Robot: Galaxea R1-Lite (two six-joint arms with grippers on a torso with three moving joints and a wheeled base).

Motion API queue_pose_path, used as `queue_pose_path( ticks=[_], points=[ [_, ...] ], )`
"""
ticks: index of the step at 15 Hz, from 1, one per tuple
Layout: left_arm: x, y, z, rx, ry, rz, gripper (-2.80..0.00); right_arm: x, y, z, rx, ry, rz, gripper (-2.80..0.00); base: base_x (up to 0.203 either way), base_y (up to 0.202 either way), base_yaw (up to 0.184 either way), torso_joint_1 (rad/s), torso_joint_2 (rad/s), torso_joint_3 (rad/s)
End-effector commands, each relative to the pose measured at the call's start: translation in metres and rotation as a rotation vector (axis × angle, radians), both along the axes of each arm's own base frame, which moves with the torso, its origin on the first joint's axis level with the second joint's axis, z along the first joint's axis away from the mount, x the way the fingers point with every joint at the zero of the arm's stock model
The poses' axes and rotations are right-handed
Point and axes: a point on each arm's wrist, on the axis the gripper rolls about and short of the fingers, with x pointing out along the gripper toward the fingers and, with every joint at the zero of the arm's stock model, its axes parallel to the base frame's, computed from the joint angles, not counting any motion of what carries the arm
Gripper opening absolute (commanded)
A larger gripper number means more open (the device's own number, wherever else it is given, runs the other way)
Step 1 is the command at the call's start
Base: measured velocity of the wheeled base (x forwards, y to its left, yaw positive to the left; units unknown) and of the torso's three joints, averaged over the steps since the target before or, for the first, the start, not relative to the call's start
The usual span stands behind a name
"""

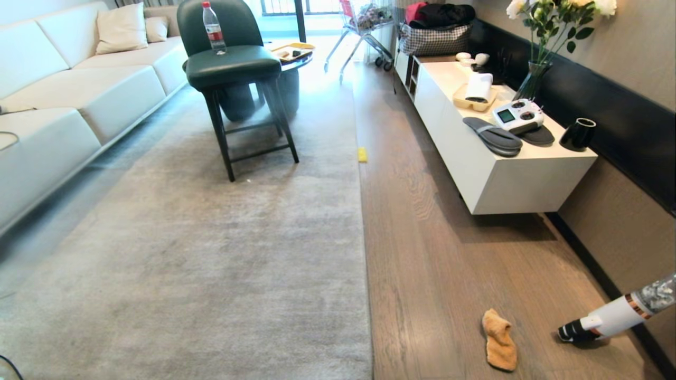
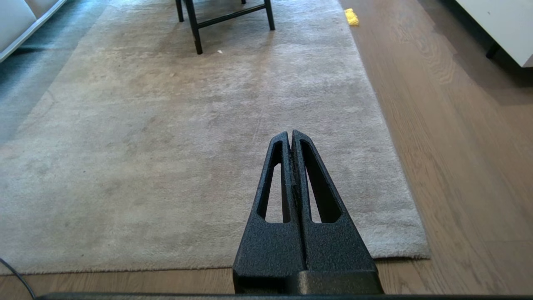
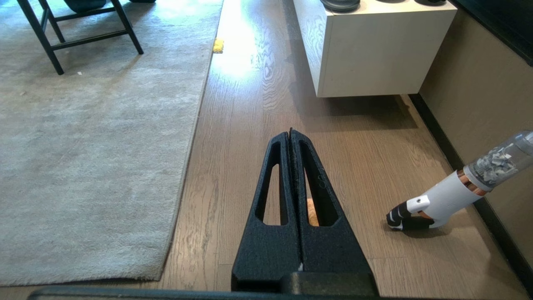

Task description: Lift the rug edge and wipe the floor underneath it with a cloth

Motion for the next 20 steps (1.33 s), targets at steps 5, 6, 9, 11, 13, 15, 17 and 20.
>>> queue_pose_path(
  ticks=[5, 6, 9, 11, 13, 15, 17, 20],
  points=[
    [0.0001, 0.0, 0.0, -0.002, 0.001, 0.001, -2.8, 0.0001, 0.0, 0.0001, 0.0, 0.001, 0.0, -2.8, 0.0, 0.0, 0.0, 0.0, 0.0, 0.0],
    [0.0001, 0.0, 0.0, -0.002, 0.001, 0.001, -2.8, 0.0001, 0.0, 0.0001, 0.0, 0.001, 0.0, -2.8, 0.0, 0.0, 0.0, 0.0, 0.0, 0.0],
    [0.0001, 0.0, 0.0, 0.0, 0.001, 0.001, -2.8, 0.0001, 0.0, 0.0001, 0.0, 0.001, 0.0, -2.8, 0.0, 0.0, 0.0, 0.0, 0.0, 0.0],
    [0.0001, 0.0, 0.0, -0.002, 0.001, 0.001, -2.8, 0.0001, 0.0, 0.0002, 0.0, -0.001, 0.0, -2.8, 0.0, 0.0, 0.0, 0.0, 0.0, 0.0],
    [0.0002, 0.0, -0.0003, -0.002, 0.002, 0.001, -2.8, 0.0001, 0.0, 0.0002, 0.0, -0.001, 0.0, -2.8, 0.0, 0.0, 0.0, 0.0, 0.0, 0.0],
    [0.0001, 0.0, -0.0001, -0.002, 0.001, 0.001, -2.8, 0.0001, 0.0, 0.0002, 0.0, -0.001, 0.0, -2.8, 0.0, 0.0, 0.0, 0.0, 0.0, 0.0],
    [0.0001, 0.0, 0.0, -0.002, 0.001, 0.001, -2.8, 0.0001, 0.0, 0.0002, 0.0, -0.001, 0.0, -2.8, 0.0, 0.0, 0.0, 0.0, 0.0, 0.0],
    [0.0001, 0.0, 0.0, -0.002, 0.001, 0.001, -2.8, 0.0001, 0.0, 0.0002, 0.0, -0.001, 0.0, -2.8, 0.0, 0.0, 0.0, 0.0, 0.0, 0.0]
  ],
)
